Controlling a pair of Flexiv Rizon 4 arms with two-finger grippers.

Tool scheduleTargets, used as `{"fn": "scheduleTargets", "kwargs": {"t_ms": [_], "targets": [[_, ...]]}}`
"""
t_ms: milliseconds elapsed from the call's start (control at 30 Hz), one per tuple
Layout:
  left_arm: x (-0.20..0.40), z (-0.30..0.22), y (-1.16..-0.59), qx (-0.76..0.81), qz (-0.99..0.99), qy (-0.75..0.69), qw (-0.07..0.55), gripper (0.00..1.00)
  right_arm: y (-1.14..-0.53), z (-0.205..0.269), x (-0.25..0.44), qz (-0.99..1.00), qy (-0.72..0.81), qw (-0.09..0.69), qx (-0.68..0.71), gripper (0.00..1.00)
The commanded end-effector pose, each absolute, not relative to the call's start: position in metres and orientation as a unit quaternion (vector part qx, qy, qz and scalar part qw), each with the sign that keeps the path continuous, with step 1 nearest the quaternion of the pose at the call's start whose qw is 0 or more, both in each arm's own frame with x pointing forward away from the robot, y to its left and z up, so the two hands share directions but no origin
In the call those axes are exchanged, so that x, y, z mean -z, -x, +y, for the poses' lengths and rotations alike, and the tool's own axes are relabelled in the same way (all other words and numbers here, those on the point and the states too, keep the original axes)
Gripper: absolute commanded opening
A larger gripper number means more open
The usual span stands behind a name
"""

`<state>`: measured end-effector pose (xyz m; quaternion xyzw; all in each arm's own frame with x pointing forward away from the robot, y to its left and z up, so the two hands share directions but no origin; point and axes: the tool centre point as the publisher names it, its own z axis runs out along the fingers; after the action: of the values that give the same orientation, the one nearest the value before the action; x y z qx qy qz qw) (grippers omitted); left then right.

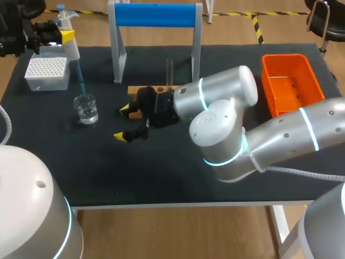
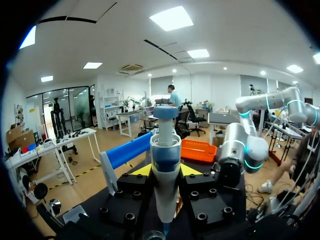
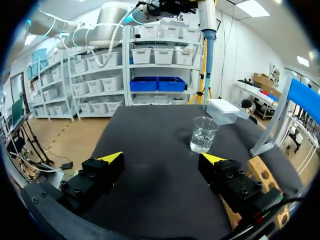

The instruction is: Invert the test tube, pick up the pipette, mount the tip to pipette, aspirate from beaker and dispense into the tube, eject the tip, return the pipette, and cap with the stopper.

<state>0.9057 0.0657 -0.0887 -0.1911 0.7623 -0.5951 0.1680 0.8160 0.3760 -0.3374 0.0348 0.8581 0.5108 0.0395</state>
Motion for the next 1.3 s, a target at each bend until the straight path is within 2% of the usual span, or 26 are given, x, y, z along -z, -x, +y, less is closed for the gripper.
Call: {"fn": "scheduleTargets", "kwargs": {"t_ms": [33, 567, 1300], "targets": [[0.0889, 0.0652, -0.9054, 0.596, 0.762, 0.191, 0.170, 0.00, -0.8118, 0.3880, 0.3411, 0.860, -0.049, 0.064, -0.503, 1.00], [0.0889, 0.0652, -0.9054, 0.596, 0.762, 0.191, 0.170, 0.00, -0.8140, 0.3851, 0.3444, 0.858, -0.104, 0.105, -0.492, 1.00], [0.0889, 0.0652, -0.9054, 0.596, 0.762, 0.191, 0.170, 0.00, -0.8147, 0.3843, 0.3453, 0.857, -0.112, 0.103, -0.493, 1.00]]}}
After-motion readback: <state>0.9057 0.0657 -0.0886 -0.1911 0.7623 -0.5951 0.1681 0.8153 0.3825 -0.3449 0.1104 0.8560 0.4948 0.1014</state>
